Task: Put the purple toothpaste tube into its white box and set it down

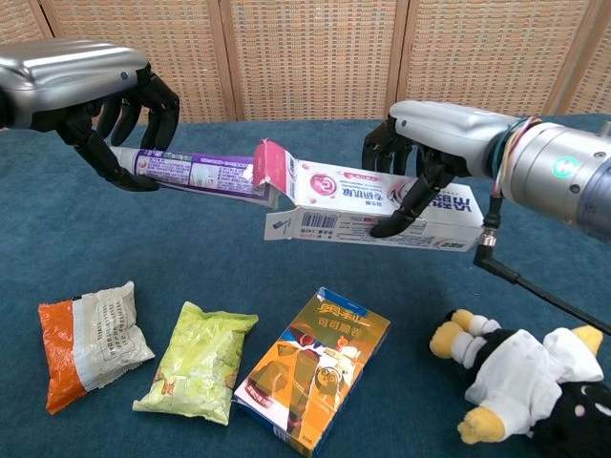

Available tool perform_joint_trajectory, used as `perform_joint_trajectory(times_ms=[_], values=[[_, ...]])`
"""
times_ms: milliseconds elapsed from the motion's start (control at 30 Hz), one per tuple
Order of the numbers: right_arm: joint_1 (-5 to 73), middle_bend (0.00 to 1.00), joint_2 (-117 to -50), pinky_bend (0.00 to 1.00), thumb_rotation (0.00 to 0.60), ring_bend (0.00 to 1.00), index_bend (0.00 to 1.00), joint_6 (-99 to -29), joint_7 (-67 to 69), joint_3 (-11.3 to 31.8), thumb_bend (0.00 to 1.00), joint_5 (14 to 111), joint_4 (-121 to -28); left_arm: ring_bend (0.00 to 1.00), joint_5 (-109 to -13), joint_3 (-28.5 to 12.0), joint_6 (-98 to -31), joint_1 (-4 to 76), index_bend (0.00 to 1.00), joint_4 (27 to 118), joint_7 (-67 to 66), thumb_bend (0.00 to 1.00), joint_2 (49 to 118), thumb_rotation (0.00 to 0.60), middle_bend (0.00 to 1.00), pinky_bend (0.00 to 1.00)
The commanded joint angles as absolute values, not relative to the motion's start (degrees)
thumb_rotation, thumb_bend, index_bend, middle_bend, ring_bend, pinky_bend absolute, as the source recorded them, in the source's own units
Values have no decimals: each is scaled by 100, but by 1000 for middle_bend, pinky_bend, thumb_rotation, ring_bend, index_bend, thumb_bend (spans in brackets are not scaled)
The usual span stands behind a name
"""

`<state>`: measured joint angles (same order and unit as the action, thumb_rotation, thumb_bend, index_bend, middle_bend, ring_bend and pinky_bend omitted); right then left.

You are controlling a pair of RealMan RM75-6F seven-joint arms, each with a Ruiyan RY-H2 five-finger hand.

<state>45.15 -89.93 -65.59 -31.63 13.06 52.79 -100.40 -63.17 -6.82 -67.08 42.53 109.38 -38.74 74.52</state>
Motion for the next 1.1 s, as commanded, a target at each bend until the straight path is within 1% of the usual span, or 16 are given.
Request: perform_joint_trajectory(times_ms=[33,333,767,1100], values=[[4518,533,-8999,467,600,417,596,-6565,-3169,1302,37,5294,-10057,614,-6270,-684,-6689,4266,809,10911,-3913,242,7498,600,715,578],[4541,533,-9007,467,600,417,596,-6578,-3210,1312,38,5314,-10119,614,-6119,-699,-6678,4349,809,10803,-4152,242,7763,600,715,578],[4570,532,-9064,467,600,417,596,-6614,-3240,1338,38,5321,-10149,614,-6104,-724,-6809,4405,809,10872,-4369,241,8015,600,715,578],[4563,532,-9092,467,600,417,596,-6610,-3034,1495,38,5181,-10267,614,-6228,-795,-7004,4498,809,10738,-4698,242,8290,600,715,578]])
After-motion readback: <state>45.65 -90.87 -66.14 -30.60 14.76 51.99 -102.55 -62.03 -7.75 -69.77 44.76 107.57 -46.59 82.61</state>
